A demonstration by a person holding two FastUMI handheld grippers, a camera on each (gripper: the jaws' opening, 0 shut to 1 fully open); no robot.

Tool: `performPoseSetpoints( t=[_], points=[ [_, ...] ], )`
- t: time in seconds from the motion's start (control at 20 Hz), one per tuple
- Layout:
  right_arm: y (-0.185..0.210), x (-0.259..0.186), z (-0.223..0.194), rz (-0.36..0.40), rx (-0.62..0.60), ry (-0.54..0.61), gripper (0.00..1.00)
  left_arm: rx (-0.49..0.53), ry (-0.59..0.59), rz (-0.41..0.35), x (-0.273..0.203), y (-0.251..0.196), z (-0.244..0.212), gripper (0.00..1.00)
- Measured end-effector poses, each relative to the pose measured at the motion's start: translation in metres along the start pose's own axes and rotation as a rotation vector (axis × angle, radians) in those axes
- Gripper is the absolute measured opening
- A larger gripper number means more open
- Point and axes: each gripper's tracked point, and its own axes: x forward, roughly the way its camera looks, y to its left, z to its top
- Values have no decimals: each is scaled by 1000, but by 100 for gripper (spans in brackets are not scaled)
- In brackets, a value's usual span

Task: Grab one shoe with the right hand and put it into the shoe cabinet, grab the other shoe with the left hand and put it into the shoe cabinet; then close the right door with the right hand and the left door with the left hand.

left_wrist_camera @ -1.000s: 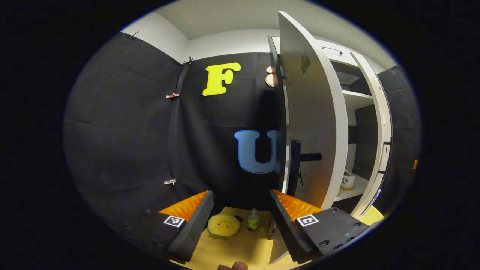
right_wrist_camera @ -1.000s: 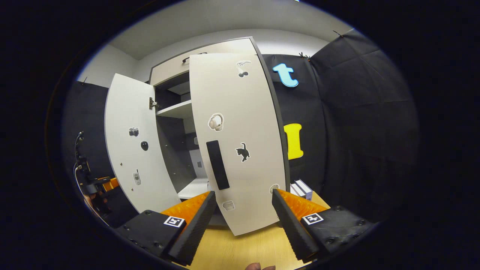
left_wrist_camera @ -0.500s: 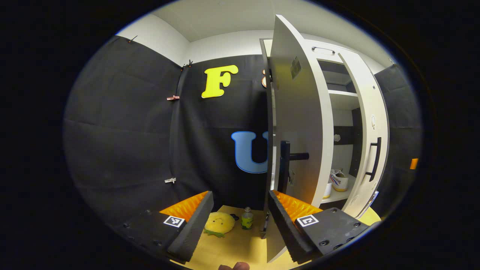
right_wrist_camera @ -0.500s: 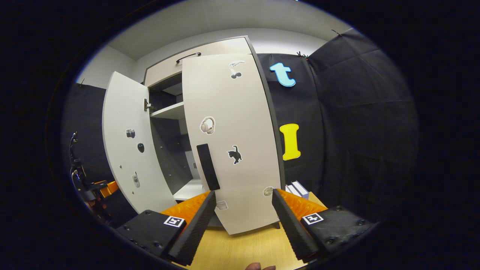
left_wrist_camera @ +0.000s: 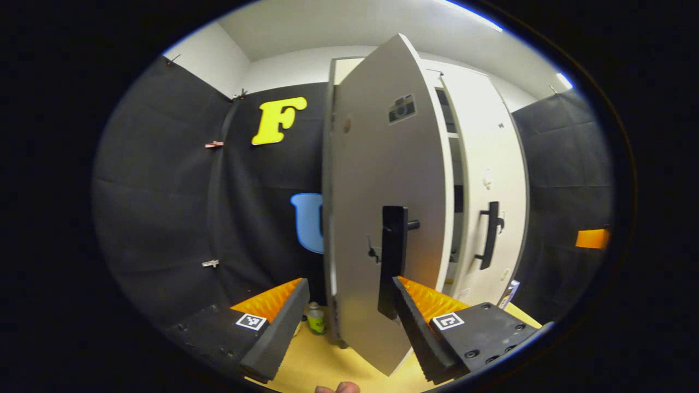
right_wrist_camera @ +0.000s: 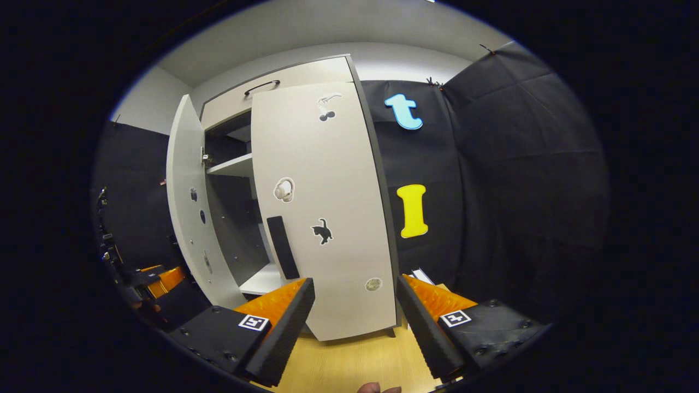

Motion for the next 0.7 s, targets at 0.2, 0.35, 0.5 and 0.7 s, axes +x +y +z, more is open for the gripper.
performPoseSetpoints(
  t=[0.2,0.35,0.5,0.7],
  points=[
    [-21,-6,6,-27,2,-9,98,23,2,-79,18,-64,-1,95],
    [-31,-9,9,-38,-1,-15,98,32,15,-118,22,-98,-2,94],
    [-36,-9,9,-37,4,-15,98,39,13,-145,20,-116,1,95],
    [-31,-9,7,-12,12,-6,100,10,13,-153,14,-124,11,94]
  ],
)
